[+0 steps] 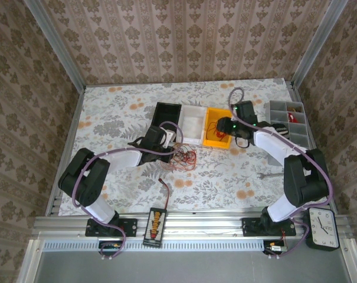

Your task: Untangle the cables

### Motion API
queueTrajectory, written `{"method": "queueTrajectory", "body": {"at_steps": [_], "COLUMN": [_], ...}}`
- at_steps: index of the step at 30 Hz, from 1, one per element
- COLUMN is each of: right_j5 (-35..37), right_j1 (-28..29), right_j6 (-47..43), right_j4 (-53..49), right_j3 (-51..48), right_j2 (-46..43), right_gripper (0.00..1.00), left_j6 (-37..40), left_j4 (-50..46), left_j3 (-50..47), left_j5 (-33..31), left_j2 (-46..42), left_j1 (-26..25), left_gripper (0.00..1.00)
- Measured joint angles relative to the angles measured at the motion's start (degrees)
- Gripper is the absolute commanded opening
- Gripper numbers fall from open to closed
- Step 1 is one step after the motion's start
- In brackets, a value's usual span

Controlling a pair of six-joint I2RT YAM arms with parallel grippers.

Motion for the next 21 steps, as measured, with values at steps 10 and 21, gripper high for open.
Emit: {"method": "queueTrajectory", "body": {"at_steps": [10,21], "right_j5": [-6.88,-6.71], "right_j1": [15.26,15.91], "right_j6": [-7.34,-12.11], "right_j4": [-3.61,-9.79], "right_j3": [0.50,5.16], "right_j2": [3.65,10.93], "right_gripper": [0.36,0.36], "left_j6": [-0.15,-0.17], "left_j4": [0.22,0.22], "left_j3": [-0.13,-0.55], "left_j5": [1.60,1.57], "left_j2": [0.00,0.00], "left_j1": [0.37,0.37], "left_gripper": [0.00,0.00]}}
